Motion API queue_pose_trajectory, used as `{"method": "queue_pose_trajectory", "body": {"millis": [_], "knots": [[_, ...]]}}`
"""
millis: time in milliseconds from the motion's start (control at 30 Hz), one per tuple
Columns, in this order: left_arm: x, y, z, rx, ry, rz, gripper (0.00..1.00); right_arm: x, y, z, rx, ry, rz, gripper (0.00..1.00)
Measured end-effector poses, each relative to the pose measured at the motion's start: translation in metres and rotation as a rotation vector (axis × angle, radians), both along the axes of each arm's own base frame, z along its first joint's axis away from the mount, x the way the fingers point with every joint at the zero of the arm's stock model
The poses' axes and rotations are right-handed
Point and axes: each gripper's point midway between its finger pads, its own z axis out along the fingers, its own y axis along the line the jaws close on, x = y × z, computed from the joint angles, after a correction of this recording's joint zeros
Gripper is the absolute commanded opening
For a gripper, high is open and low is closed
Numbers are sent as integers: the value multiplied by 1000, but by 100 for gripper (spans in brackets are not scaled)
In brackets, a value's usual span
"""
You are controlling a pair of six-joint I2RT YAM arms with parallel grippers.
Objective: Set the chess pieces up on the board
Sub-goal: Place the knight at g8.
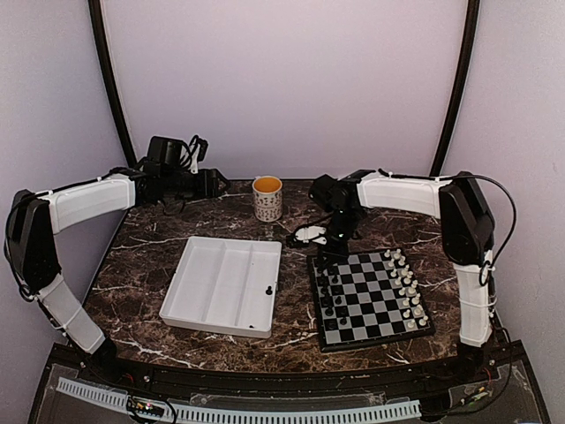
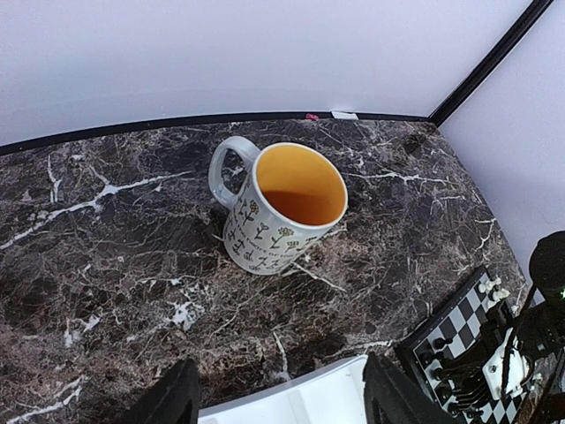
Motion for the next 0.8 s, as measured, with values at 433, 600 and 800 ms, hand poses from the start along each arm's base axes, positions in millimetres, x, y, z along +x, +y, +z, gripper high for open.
{"method": "queue_pose_trajectory", "body": {"millis": [433,600,800], "knots": [[1,-1,1,-4,1,-1,65,0,1,-2,-1,1,-5,18],[2,-1,-1,-3,5,-1,65,1,1,-2,-3,-1,-7,19],[2,-2,-4,10,12,-9,60,4,0,4,-9,-21,-14,21]]}}
